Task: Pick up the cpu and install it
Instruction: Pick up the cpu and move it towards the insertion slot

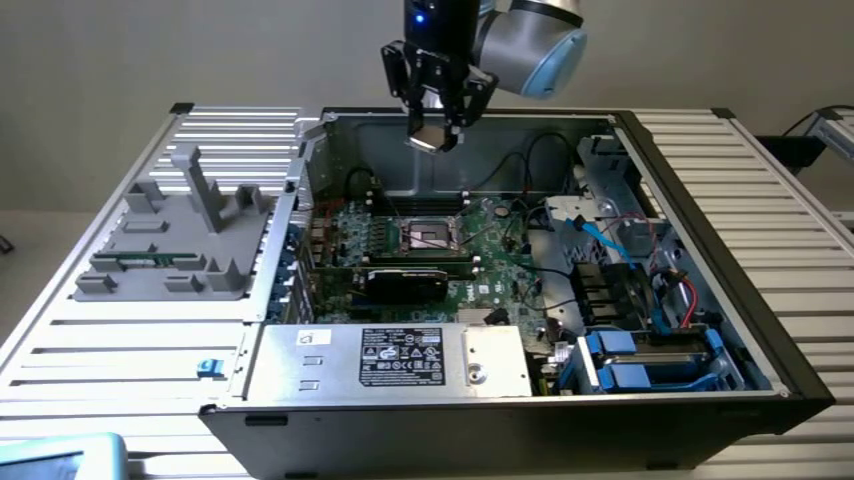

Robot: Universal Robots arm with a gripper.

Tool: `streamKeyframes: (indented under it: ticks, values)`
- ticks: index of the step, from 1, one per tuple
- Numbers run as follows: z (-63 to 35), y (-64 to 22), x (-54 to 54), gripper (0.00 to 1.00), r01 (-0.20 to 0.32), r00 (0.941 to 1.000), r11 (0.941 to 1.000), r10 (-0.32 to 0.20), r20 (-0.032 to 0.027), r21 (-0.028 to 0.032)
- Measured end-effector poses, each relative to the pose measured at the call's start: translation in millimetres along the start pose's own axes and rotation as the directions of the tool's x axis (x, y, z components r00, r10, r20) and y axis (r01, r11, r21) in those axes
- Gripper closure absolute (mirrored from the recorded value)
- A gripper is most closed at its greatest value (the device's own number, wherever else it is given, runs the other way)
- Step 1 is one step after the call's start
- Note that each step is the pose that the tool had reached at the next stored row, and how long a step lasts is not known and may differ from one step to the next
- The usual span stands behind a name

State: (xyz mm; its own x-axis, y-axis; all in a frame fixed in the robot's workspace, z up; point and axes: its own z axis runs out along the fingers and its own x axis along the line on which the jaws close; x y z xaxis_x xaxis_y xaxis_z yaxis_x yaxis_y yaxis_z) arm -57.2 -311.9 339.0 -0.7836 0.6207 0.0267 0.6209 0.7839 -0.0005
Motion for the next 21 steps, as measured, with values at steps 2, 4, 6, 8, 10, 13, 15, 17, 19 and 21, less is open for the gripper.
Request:
streamKeyframes:
  ticks: [2, 4, 6, 8, 10, 13, 15, 17, 19, 21]
  values:
    - [0.2, 0.0, 0.0, 0.45, -0.031, 0.9995, 0.9995, 0.031, 0.0, -0.001]
    - [0.4, 0.0, 0.0, 0.45, -0.061, 0.9981, 0.9981, 0.061, 0.0, -0.0018]
    - [0.5, 0.0, 0.0, 0.45, -0.091, 0.9958, 0.9958, 0.091, -0.0001, -0.0025]
    - [0.6, 0.0, 0.0, 0.45, -0.122, 0.9925, 0.9925, 0.122, -0.0002, -0.0034]
    - [0.8, 0.0, -0.1, 0.45, -0.153, 0.9883, 0.9882, 0.153, -0.0003, -0.0042]
    - [0.9, 0.0, 0.0, 0.45, -0.197, 0.9803, 0.9803, 0.197, -0.0005, -0.0053]
    - [1.1, 0.0, -0.1, 0.45, -0.228, 0.9737, 0.9737, 0.228, -0.0007, -0.0061]
    - [1.3, 0.0, 0.0, 0.45, -0.257, 0.9665, 0.9665, 0.257, -0.0009, -0.007]
    - [1.4, 0.0, -0.1, 0.45, -0.285, 0.9585, 0.9585, 0.285, -0.001, -0.0079]
    - [1.6, 0.0, -0.1, 0.45, -0.314, 0.9495, 0.9495, 0.314, -0.0012, -0.0087]
